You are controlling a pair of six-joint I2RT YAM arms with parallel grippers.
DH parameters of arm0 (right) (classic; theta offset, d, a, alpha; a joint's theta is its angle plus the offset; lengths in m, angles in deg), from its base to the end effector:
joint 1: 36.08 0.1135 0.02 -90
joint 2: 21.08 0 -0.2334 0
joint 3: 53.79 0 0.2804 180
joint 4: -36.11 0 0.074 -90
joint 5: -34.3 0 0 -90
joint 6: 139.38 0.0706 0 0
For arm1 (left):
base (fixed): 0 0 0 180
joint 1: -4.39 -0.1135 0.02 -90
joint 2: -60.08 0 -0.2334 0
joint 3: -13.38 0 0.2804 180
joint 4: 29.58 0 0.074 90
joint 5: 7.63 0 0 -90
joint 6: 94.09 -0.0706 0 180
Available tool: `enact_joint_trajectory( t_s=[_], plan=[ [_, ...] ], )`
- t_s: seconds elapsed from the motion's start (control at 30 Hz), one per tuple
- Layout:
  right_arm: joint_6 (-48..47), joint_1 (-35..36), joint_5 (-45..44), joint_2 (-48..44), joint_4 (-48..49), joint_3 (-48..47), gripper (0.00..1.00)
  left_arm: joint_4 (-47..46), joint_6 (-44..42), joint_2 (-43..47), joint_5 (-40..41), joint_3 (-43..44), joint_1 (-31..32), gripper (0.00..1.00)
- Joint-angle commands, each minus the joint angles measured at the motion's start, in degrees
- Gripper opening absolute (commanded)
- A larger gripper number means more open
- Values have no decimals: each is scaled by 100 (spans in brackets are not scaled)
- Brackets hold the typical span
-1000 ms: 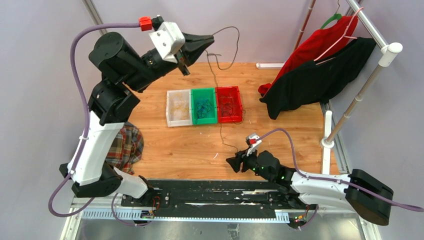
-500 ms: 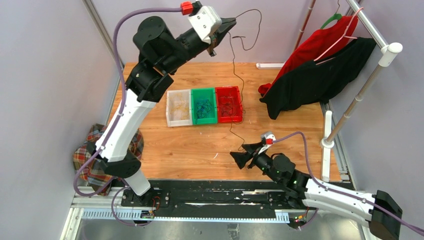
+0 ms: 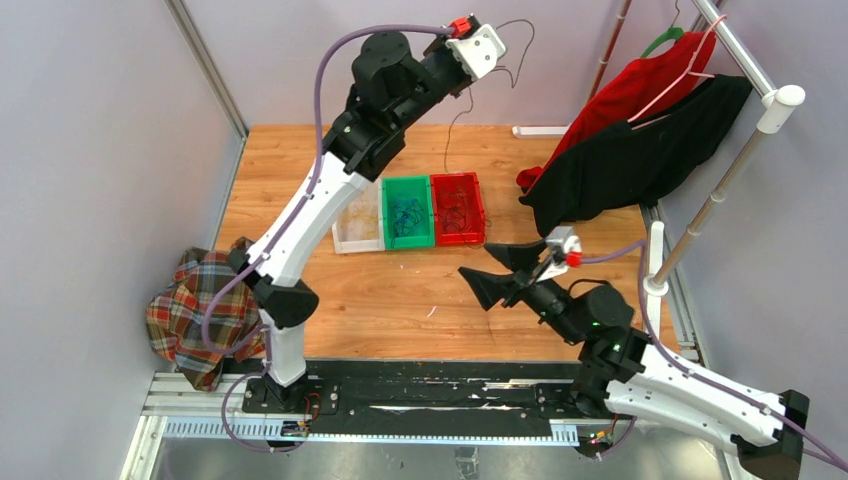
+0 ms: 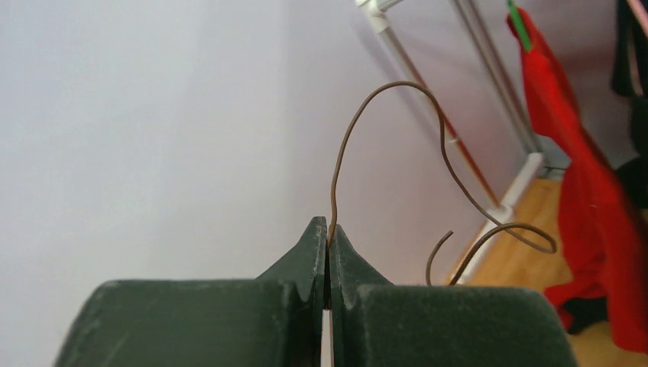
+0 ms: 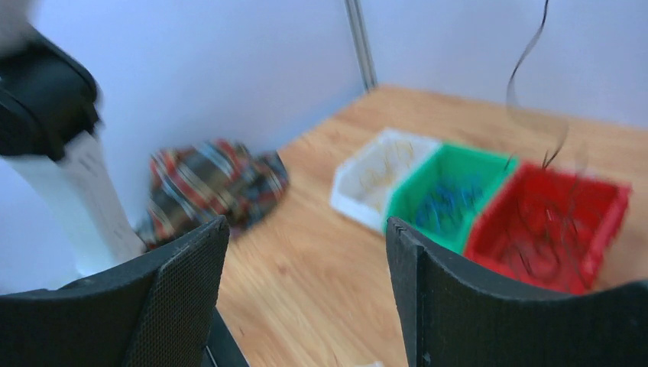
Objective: Untangle the cables
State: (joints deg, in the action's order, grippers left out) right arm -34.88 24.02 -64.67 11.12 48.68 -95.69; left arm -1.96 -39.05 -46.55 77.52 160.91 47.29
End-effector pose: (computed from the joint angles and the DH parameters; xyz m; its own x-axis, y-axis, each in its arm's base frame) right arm 0.1251 0.1956 0.3396 -0.0135 0.4727 -0.8811 -0.8067 0.5155 0.2889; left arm 0.3177 -0.3034 0.5539 0.5611 0.2580 -0.7865 0.5089 0.6419 0.5736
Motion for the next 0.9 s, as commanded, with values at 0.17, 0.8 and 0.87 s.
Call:
enact_joint_trajectory(
  t_s=[0.17, 0.8, 0.87],
  plan=[
    [586, -59, -119, -28, -726, 1680, 75, -1271, -1045, -856, 305, 1266, -53, 0],
    [848, -59, -1325, -621, -1494, 1990, 71, -1479, -538, -210, 71, -378, -53, 0],
    [860, -59, -1312, -662, -1536, 1995, 70, -1443, -506, -203, 63, -427, -53, 0]
  ],
)
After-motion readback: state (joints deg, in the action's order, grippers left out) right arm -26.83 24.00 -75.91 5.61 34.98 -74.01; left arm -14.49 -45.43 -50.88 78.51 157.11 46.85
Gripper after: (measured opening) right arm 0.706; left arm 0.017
